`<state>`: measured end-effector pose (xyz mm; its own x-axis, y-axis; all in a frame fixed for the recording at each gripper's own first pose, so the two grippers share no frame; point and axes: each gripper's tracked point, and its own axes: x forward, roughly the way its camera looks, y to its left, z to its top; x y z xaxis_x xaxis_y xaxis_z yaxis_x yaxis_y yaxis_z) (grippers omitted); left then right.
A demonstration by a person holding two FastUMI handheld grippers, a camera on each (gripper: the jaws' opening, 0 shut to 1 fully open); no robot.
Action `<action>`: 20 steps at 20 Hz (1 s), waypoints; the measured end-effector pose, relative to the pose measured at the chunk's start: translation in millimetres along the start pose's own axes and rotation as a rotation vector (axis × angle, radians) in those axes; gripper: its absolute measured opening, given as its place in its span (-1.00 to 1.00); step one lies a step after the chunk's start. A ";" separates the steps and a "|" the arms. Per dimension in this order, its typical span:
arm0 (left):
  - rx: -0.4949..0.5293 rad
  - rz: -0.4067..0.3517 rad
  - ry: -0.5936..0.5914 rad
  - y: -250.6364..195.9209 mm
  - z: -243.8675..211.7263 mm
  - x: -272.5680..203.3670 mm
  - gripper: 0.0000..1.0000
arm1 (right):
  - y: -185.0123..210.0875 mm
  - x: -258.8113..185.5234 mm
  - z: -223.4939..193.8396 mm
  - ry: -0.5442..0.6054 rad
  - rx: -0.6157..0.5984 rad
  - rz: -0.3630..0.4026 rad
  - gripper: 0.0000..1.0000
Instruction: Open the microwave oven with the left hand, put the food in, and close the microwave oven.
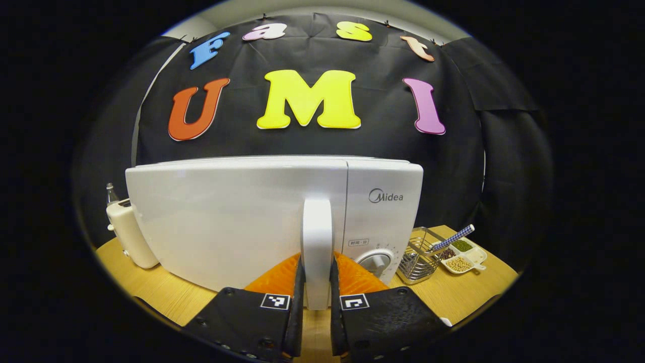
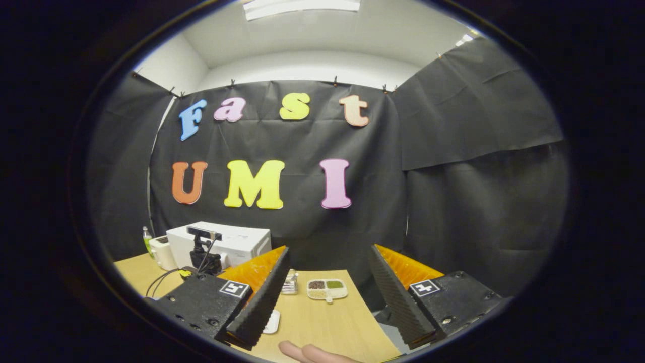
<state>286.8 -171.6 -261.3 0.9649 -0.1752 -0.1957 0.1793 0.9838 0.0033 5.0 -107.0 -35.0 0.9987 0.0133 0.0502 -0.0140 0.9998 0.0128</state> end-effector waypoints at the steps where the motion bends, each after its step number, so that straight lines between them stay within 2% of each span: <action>1: -0.008 0.001 0.001 0.5 0.1 -1.8 -0.57 | -3.3 0.9 -4.5 0.013 0.004 -0.007 0.82; 3: -0.013 0.006 -0.014 0.5 -2.4 6.4 -0.57 | -9.0 2.9 -12.0 0.033 0.013 -0.017 0.82; 4: 0.010 0.006 -0.009 0.1 0.7 -2.5 -0.92 | -11.2 4.1 -13.8 0.037 0.015 -0.021 1.00; 9: -0.027 -0.006 -0.023 0.6 -0.6 -20.9 -0.92 | -16.8 4.5 -17.7 0.036 0.015 -0.027 1.00; 10: -0.003 -0.014 -0.023 2.4 -4.4 -28.2 -0.93 | -17.2 4.8 -19.4 0.032 0.010 -0.028 1.00; 15: -0.008 -0.077 -0.023 15.2 -14.0 -81.4 -0.93 | -10.5 3.7 -29.1 0.037 -0.005 -0.024 1.00; 20: 0.011 -0.096 -0.014 43.0 -24.0 -134.4 -0.93 | 10.4 -7.2 -36.7 0.051 -0.026 -0.008 1.00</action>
<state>160.2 -104.8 -258.5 0.9456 -0.2697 -0.1822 0.2736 0.9618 -0.0037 -0.5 -96.2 -71.9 1.0000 0.0055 -0.0007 -0.0055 0.9999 -0.0132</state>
